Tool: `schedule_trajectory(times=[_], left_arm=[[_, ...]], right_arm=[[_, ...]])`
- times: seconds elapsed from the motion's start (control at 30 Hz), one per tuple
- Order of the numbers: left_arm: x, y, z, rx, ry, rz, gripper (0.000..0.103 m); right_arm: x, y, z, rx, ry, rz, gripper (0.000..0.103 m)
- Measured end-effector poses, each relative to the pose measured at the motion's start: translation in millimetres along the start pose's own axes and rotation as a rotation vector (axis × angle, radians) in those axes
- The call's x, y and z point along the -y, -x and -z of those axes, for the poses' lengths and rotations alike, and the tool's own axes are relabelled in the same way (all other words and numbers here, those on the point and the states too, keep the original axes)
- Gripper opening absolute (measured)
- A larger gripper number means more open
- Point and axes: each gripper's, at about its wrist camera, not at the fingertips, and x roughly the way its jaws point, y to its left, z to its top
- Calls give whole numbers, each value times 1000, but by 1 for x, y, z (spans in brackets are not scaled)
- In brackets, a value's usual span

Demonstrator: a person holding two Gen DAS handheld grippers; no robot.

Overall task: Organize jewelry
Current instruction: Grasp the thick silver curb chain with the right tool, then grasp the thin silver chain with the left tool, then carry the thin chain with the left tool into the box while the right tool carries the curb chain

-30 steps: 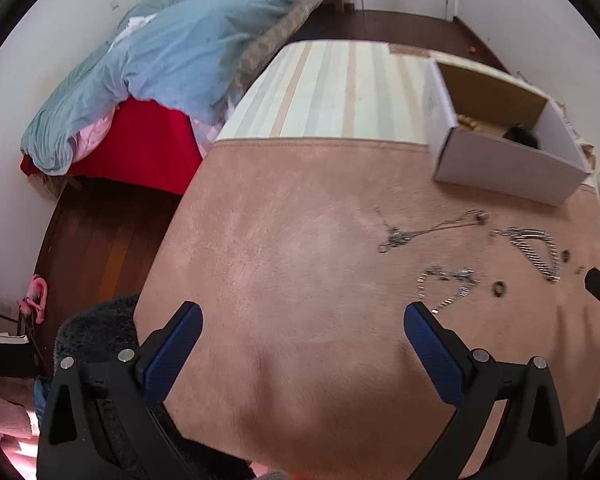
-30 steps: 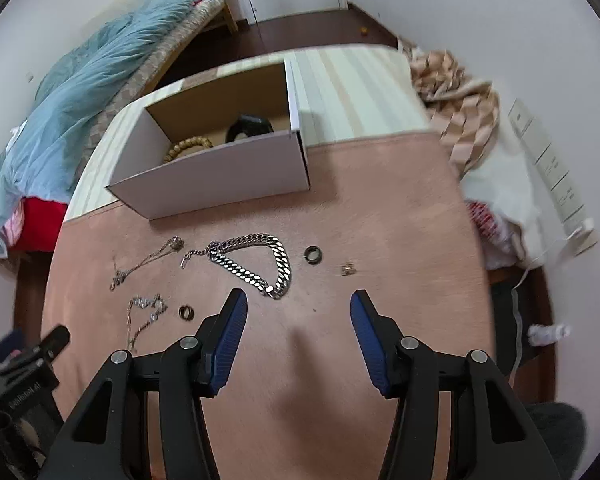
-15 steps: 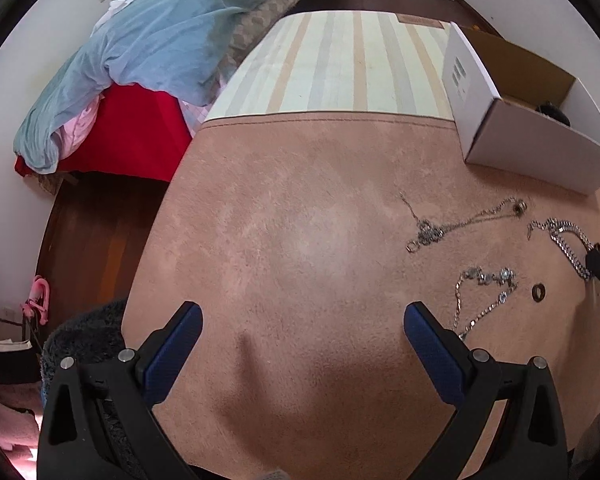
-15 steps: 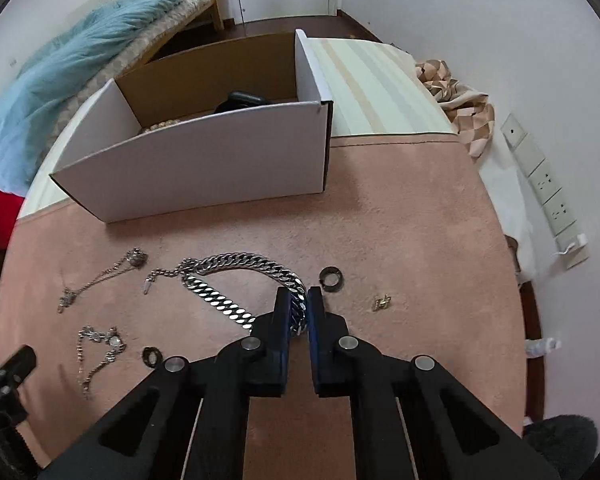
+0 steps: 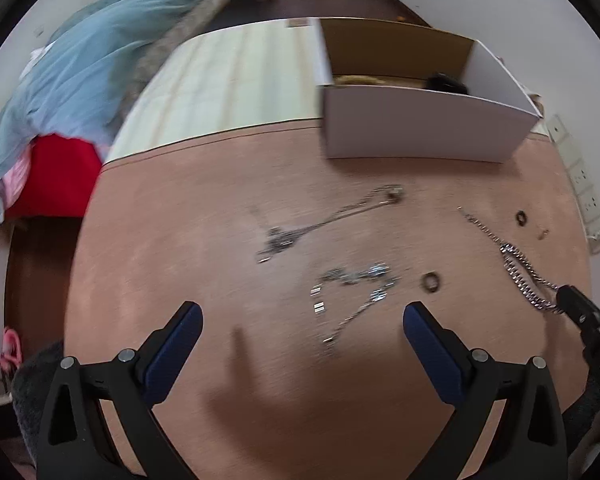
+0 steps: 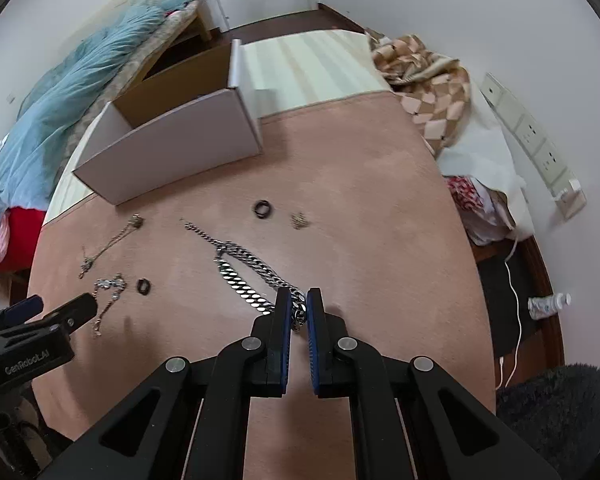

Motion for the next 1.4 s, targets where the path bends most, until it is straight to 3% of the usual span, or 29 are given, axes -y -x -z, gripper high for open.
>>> schedule_trajectory(times=[0.23, 0.37, 0.43, 0.5, 0.53, 0.7, 0.97, 1.4], left_arm=[[15, -17, -9, -29, -17, 66, 78], [23, -23, -9, -20, -34, 88, 56], [27, -20, -9, 1, -49, 93, 44], [28, -19, -11, 12, -60, 100, 15], [28, -19, -12, 12, -62, 110, 9], [21, -10, -14, 26, -34, 160, 9], [-12, 38, -24, 96, 1, 237, 9], [-45, 129, -82, 244, 24, 360, 9]], right_arm=[[10, -1, -2, 5, -49, -2, 8], [11, -3, -2, -1, -56, -6, 8], [10, -2, -2, 2, -55, -6, 8], [8, -2, -2, 5, -53, -6, 8], [8, -2, -2, 5, -53, -8, 8], [3, 8, -4, 24, -48, -36, 8], [-15, 45, -23, 73, -14, -123, 8], [-52, 113, -96, 204, 52, -270, 8]])
